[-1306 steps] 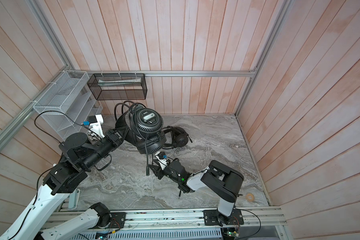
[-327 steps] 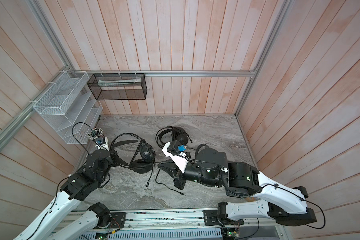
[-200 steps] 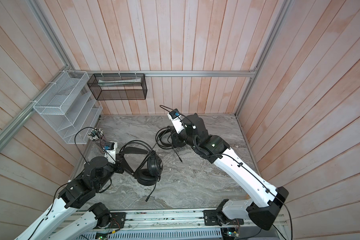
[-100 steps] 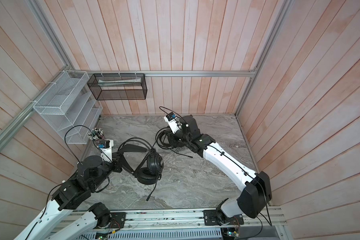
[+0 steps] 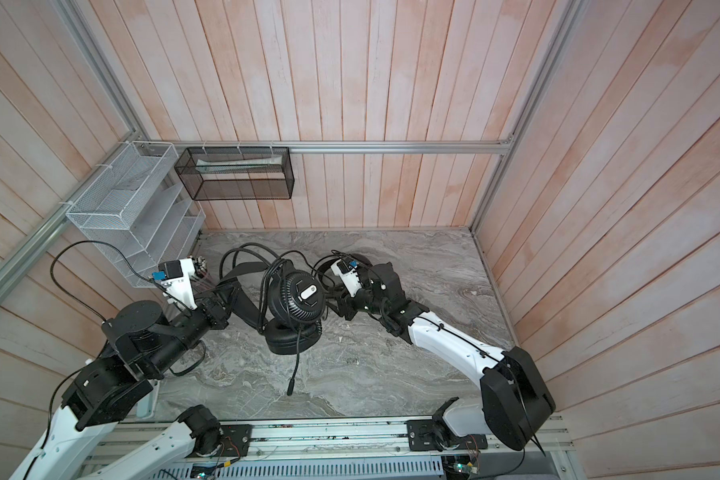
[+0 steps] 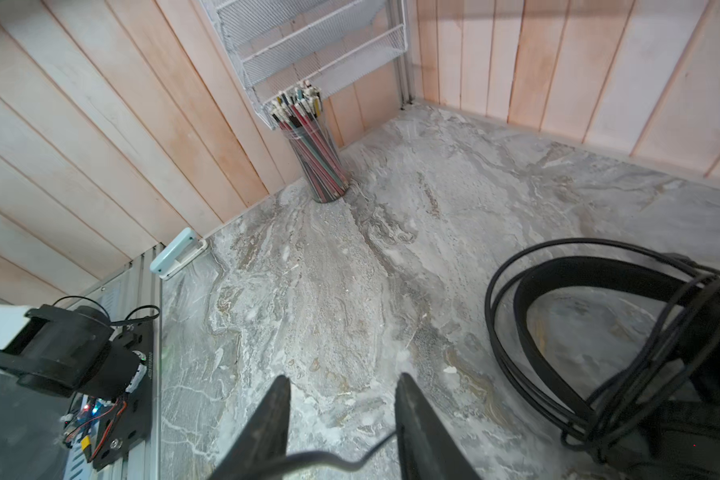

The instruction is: Wrap the headphones

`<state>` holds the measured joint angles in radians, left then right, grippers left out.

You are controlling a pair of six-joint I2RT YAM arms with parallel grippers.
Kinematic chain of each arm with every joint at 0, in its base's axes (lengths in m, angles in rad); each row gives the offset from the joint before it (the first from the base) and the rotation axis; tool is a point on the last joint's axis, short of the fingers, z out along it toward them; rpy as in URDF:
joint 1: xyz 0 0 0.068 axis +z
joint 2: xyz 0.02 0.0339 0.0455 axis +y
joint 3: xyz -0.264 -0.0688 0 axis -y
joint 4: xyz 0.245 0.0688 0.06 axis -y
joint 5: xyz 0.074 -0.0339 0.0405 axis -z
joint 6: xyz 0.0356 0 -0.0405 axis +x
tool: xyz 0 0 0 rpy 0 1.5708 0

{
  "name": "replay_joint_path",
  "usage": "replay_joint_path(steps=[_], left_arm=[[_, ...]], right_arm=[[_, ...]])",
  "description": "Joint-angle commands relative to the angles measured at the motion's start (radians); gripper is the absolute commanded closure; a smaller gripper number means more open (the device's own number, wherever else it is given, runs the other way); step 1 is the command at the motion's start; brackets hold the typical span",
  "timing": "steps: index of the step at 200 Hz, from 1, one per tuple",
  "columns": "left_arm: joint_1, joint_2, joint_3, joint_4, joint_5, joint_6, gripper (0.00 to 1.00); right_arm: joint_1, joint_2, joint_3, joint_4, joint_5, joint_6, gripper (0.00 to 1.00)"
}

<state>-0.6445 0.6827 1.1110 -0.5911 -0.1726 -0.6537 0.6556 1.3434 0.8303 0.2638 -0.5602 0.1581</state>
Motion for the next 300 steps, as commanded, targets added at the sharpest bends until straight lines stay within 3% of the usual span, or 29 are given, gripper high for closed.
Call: replay_joint_path(steps=[1, 54, 70, 91, 107, 139, 190, 231, 255, 300], left_arm=[[-0.003, 0.02, 0.073, 0.07, 0.01, -0.133, 1.0], [-0.003, 0.117, 0.196, 0.049, 0.002, -0.169, 1.0], [-0.003, 0.13, 0.21, 0.057, 0.001, -0.182, 1.0], [-0.003, 0.14, 0.215, 0.083, 0.007, -0.184, 1.0], [-0.003, 0.155, 0.226, 0.092, 0.016, -0.184, 1.0], [-0.003, 0.175, 0.241, 0.109, 0.03, -0.188, 1.0], [-0.003, 0.185, 0.238, 0.134, 0.024, -0.197, 1.0], [-0.004, 0.191, 0.228, 0.149, 0.021, -0.217, 1.0], [-0.003, 0.192, 0.227, 0.152, 0.019, -0.219, 1.0], [-0.002, 0.187, 0.215, 0.157, 0.011, -0.225, 1.0]], right_arm=[[-0.007, -0.041, -0.086, 0.224, -0.094, 0.074, 0.52], [0.012, -0.12, -0.253, 0.445, -0.034, 0.181, 0.41], [0.027, -0.158, -0.295, 0.486, 0.008, 0.189, 0.36], [0.042, -0.195, -0.336, 0.526, 0.076, 0.184, 0.24], [0.044, -0.189, -0.34, 0.522, 0.1, 0.172, 0.23], [0.047, -0.134, -0.337, 0.557, 0.07, 0.18, 0.25], [0.117, 0.022, -0.337, 0.695, 0.048, 0.207, 0.38], [0.122, 0.137, -0.337, 0.804, 0.186, 0.234, 0.38], [0.122, 0.207, -0.311, 0.849, 0.206, 0.251, 0.39], [0.126, 0.271, -0.304, 0.919, 0.223, 0.275, 0.53]])
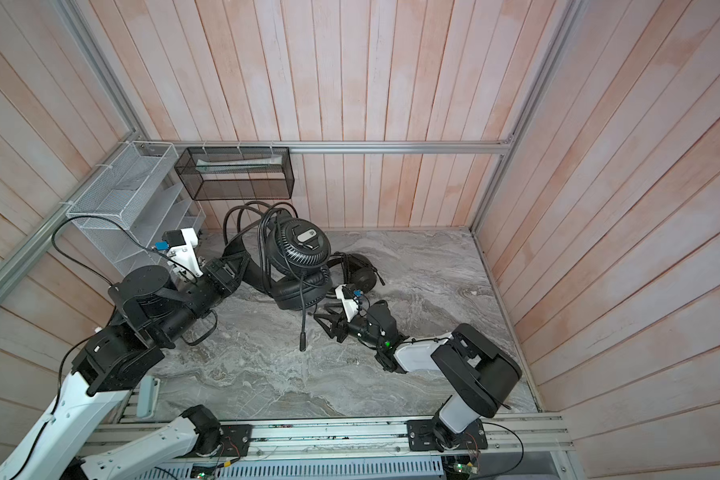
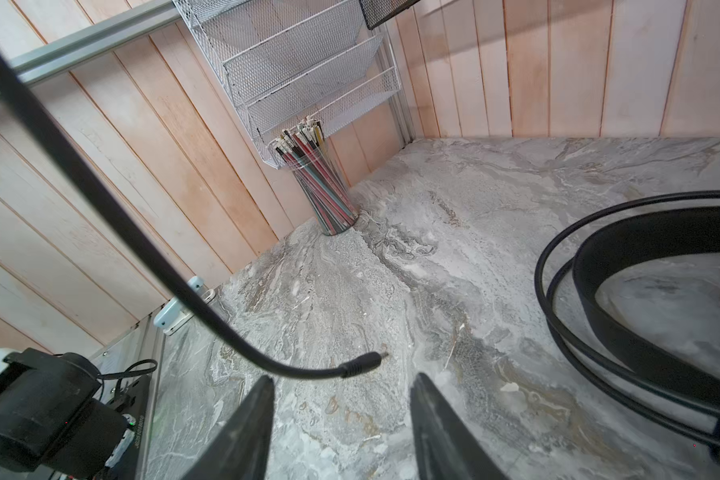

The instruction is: Wrap the headphones

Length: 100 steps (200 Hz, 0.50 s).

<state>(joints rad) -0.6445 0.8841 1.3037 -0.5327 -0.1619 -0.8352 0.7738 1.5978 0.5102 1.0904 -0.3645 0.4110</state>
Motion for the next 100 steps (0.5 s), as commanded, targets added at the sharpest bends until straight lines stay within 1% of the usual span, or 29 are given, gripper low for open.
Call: replay_joint_path(steps=[1, 22, 61, 73, 87, 96, 100], left_arm=[[-0.002, -0.014, 0.022, 0.1, 0.001, -0.044, 1.0], [-0.003, -0.012, 0.014, 0.106, 0.0, -0.049, 1.0], [-0.003, -0.004, 0.017, 0.114, 0.011, -0.053, 1.0], [-0.003, -0.004, 0.016, 0.117, 0.014, -0.053, 1.0], [-0.003, -0.004, 0.013, 0.115, 0.013, -0.056, 1.0], [-0.003, -0.007, 0.01, 0.115, 0.013, -0.056, 1.0], [-0.003, -0.007, 0.009, 0.115, 0.012, -0.056, 1.0]], right_arm=[[0.008, 0.017, 0.014, 0.095, 0.027, 0.023, 0.53], [0.022, 0.03, 0.001, 0.132, 0.037, 0.033, 0.53], [0.061, 0.006, 0.007, 0.118, 0.063, -0.007, 0.46], [0.07, 0.003, 0.009, 0.112, 0.078, -0.02, 0.46], [0.071, 0.0, 0.008, 0.097, 0.099, -0.029, 0.48], [0.072, -0.001, 0.008, 0.09, 0.107, -0.038, 0.52], [0.072, 0.0, 0.009, 0.085, 0.108, -0.041, 0.56]])
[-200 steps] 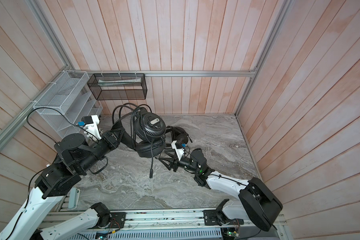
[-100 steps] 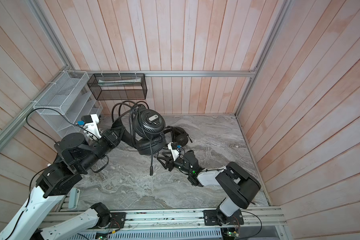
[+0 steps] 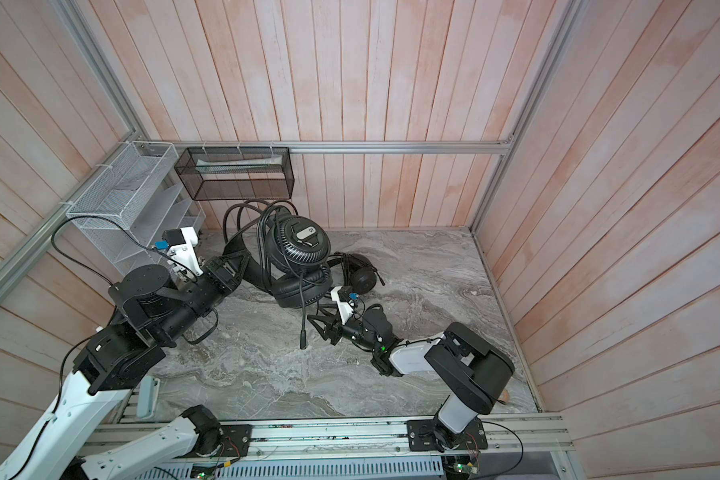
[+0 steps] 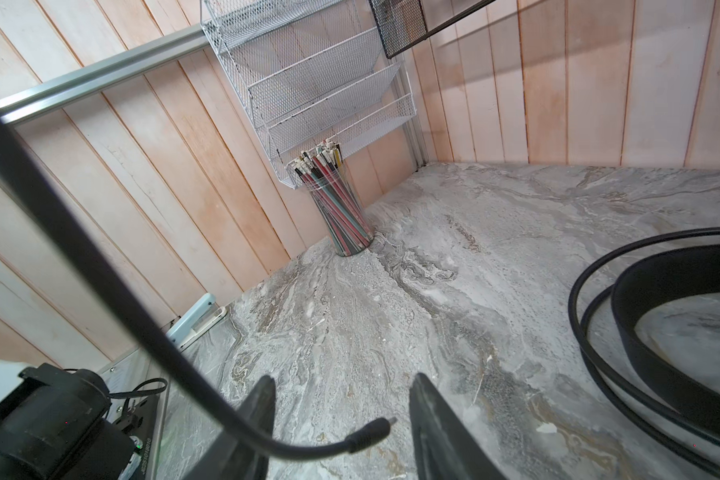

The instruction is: Wrap the headphones

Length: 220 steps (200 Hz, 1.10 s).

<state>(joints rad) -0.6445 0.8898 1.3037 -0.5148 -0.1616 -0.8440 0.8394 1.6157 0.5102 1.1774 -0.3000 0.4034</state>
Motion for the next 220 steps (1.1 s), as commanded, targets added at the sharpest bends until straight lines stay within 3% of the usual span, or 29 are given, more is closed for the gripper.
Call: replay_joint_path(steps=[1, 29, 72, 134, 220], left_arm=[[-0.003, -0.014, 0.009, 0.098, 0.011, -0.048, 1.0], [-0.003, -0.018, 0.001, 0.1, 0.009, -0.052, 1.0], [-0.001, -0.009, -0.014, 0.119, 0.023, -0.063, 1.0], [0.005, -0.018, -0.055, 0.141, -0.004, -0.057, 1.0], [0.063, 0.005, -0.077, 0.15, 0.016, -0.094, 1.0]], right_arm=[[0.006, -0.018, 0.009, -0.002, 0.044, -0.034, 0.56], [0.006, -0.004, 0.013, -0.018, 0.057, -0.034, 0.79], [0.024, 0.03, 0.041, -0.064, 0.066, -0.032, 0.99], [0.133, 0.048, 0.096, -0.246, 0.165, -0.106, 1.0], [0.251, 0.079, 0.117, -0.297, 0.22, -0.145, 1.0]])
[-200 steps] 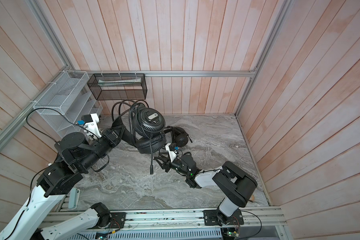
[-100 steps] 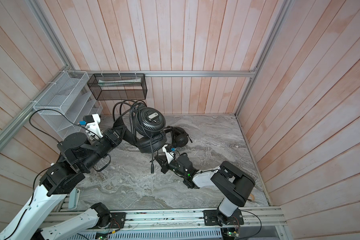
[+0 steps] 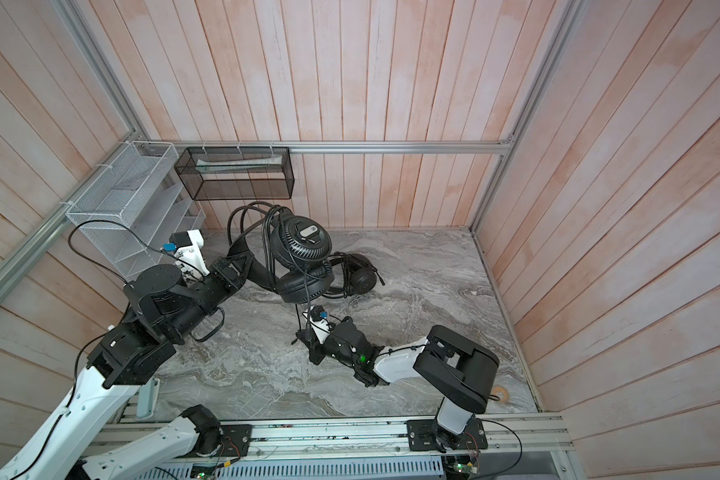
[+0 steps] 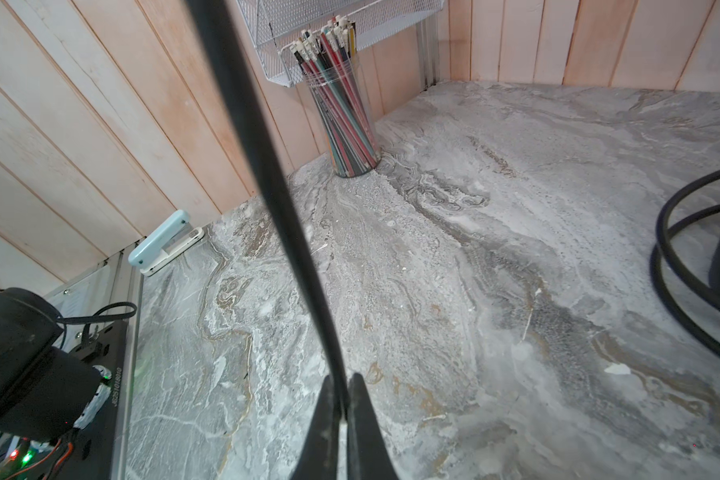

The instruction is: Wrap the headphones

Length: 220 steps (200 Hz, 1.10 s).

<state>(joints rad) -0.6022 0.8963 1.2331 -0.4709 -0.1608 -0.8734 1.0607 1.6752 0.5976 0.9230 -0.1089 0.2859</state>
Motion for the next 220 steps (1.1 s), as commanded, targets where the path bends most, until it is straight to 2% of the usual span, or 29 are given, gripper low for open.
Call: replay_joint_path(steps=[1, 98, 148, 182, 220], left_arm=[[0.021, -0.001, -0.007, 0.106, 0.015, -0.066, 1.0], [0.128, 0.062, -0.035, 0.073, 0.017, -0.15, 1.0], [0.144, 0.094, -0.046, 0.016, -0.153, -0.047, 1.0], [0.177, 0.13, -0.106, 0.009, -0.198, 0.008, 1.0], [0.182, 0.167, -0.183, 0.021, -0.226, 0.068, 1.0]], right_arm=[[0.032, 0.019, 0.03, -0.044, 0.03, -0.028, 1.0], [0.208, -0.029, 0.057, -0.186, 0.091, -0.105, 1.0], [0.323, -0.173, 0.084, -0.368, 0.163, -0.17, 1.0], [0.402, -0.269, 0.132, -0.526, 0.208, -0.209, 1.0], [0.442, -0.354, 0.22, -0.692, 0.258, -0.262, 1.0]])
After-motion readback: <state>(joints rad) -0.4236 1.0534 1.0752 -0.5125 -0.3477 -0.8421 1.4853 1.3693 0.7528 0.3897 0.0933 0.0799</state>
